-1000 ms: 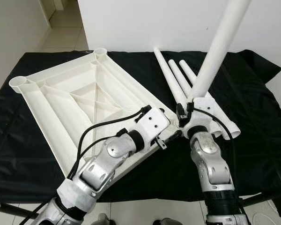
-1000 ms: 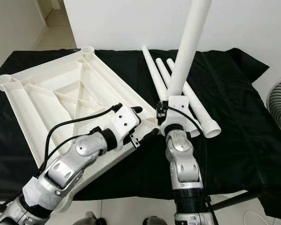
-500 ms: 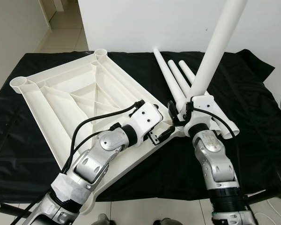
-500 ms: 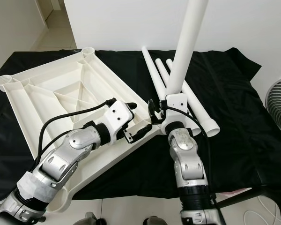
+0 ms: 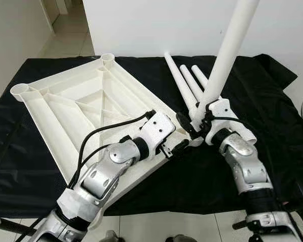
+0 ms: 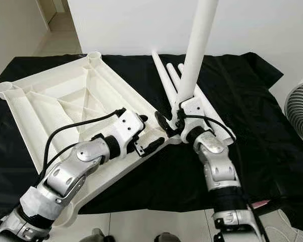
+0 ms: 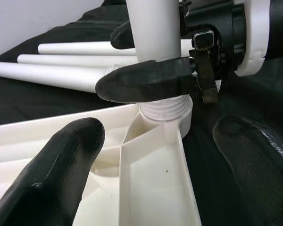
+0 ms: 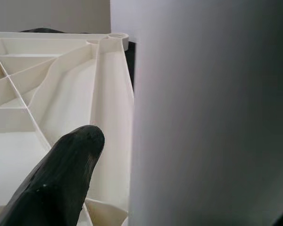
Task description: Building children table
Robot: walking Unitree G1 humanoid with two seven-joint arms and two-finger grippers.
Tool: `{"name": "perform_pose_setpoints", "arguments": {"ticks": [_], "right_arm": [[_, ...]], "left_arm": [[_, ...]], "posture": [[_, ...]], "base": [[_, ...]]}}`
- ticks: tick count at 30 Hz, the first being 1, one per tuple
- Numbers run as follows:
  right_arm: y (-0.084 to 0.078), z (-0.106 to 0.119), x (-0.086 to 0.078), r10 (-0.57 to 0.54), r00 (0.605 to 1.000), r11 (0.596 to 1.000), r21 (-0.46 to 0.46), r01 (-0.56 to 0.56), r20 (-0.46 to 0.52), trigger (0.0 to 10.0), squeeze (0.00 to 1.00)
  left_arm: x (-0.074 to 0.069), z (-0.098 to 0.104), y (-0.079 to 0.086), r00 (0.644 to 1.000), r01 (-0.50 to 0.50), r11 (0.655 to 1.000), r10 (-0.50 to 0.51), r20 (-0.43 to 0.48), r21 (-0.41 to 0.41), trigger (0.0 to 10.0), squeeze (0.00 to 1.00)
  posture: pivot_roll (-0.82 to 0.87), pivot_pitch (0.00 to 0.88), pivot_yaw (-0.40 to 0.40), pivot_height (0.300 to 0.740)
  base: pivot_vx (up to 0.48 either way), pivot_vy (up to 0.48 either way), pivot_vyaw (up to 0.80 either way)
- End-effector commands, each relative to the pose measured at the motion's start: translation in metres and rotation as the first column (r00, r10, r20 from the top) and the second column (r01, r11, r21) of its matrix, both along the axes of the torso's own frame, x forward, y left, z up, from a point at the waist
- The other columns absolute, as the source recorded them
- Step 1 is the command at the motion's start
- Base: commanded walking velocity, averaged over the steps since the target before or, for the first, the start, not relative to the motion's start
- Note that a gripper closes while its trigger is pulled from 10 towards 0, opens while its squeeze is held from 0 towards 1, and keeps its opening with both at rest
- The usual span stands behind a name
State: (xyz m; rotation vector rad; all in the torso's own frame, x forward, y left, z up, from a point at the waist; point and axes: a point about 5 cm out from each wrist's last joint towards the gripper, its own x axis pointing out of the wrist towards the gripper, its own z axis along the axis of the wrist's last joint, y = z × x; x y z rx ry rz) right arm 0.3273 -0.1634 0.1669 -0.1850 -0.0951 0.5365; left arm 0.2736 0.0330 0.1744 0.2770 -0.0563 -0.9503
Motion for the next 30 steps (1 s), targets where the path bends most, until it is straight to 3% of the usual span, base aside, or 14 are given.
{"name": "perform_pose_setpoints", "arguments": {"ticks": [1,2,4,5,6,7,18,19,22,23,27,29,30], "right_arm": [[-0.004,-0.001,0.003,0.028,1.0,1.0,-0.01,-0.028,-0.008,10.0,0.0],[-0.006,-0.003,0.004,0.049,0.999,0.999,-0.018,-0.049,-0.022,8.9,0.0],[-0.008,-0.006,0.005,0.067,0.997,0.997,-0.027,-0.067,-0.031,9.2,0.0],[-0.01,-0.007,0.006,0.076,0.996,0.996,-0.038,-0.077,-0.036,4.1,0.0],[-0.01,-0.007,0.006,0.076,0.996,0.996,-0.038,-0.077,-0.036,4.1,0.0],[-0.014,-0.012,0.006,0.1,0.994,0.993,-0.061,-0.103,-0.049,0.0,0.0],[-0.019,-0.014,0.01,0.108,0.993,0.992,-0.054,-0.11,-0.042,0.0,0.0],[-0.018,-0.014,0.009,0.11,0.993,0.993,-0.042,-0.112,-0.042,3.2,0.0],[-0.018,-0.014,0.009,0.11,0.993,0.993,-0.042,-0.112,-0.042,3.2,0.0],[-0.017,-0.014,0.008,0.108,0.993,0.994,-0.026,-0.109,-0.044,10.0,0.0],[-0.014,-0.017,0.006,0.075,0.996,0.997,0.02,-0.075,-0.051,10.0,0.0],[-0.013,-0.019,0.007,0.014,0.998,1.0,0.025,-0.012,-0.056,10.0,0.0],[-0.011,-0.022,0.007,-0.075,0.995,0.996,0.041,0.078,-0.068,10.0,0.0]], "left_arm": [[-0.008,-0.002,-0.002,0.994,0.103,0.995,-0.103,-0.032,0.013,10.0,0.0],[-0.011,-0.002,0.0,0.992,0.117,0.993,-0.117,-0.047,0.007,10.0,0.0],[-0.012,-0.001,0.001,0.991,0.127,0.992,-0.127,-0.053,0.004,10.0,0.0],[-0.013,-0.001,0.001,0.99,0.134,0.991,-0.133,-0.056,0.001,10.0,0.0],[-0.013,-0.001,0.001,0.99,0.134,0.991,-0.133,-0.056,0.001,10.0,0.0],[-0.014,-0.001,0.002,0.989,0.14,0.99,-0.139,-0.041,0.008,10.0,0.0],[-0.019,-0.003,-0.003,0.987,0.148,0.989,-0.148,-0.059,0.004,10.0,0.0],[-0.019,-0.002,-0.004,0.987,0.149,0.989,-0.148,-0.061,0.002,10.0,0.0],[-0.019,-0.002,-0.004,0.987,0.149,0.989,-0.148,-0.061,0.002,10.0,0.0],[-0.019,-0.002,-0.005,0.987,0.149,0.989,-0.148,-0.062,0.0,10.0,0.0],[-0.019,-0.003,-0.006,0.987,0.149,0.989,-0.149,-0.063,-0.002,10.0,0.0],[-0.02,-0.003,-0.006,0.987,0.149,0.989,-0.149,-0.062,-0.001,10.0,0.0],[-0.02,-0.003,-0.005,0.987,0.148,0.989,-0.147,-0.062,0.0,10.0,0.0]], "posture": [[-0.14,0.05,0.04,0.74],[-0.14,0.05,0.04,0.74],[-0.14,0.05,0.04,0.74],[-0.13,0.053,0.04,0.74],[-0.13,0.053,0.04,0.74],[-0.13,0.053,0.04,0.74],[-0.14,0.052,0.041,0.74],[-0.14,0.051,0.042,0.74],[-0.14,0.051,0.042,0.74],[-0.14,0.051,0.042,0.74],[-0.14,0.055,0.042,0.74],[-0.14,0.06,0.04,0.74],[-0.14,0.063,0.04,0.74]], "base": [[0.0,0.0,0.0],[0.0,0.0,0.0],[0.0,0.0,0.0],[0.0,0.0,0.0],[0.0,0.0,0.0],[0.0,0.0,0.0],[0.0,0.0,0.0],[0.0,0.0,0.0],[0.0,0.0,0.0],[0.0,0.0,0.0],[0.0,0.0,0.0],[0.0,0.0,0.0],[0.0,0.0,0.0]]}}
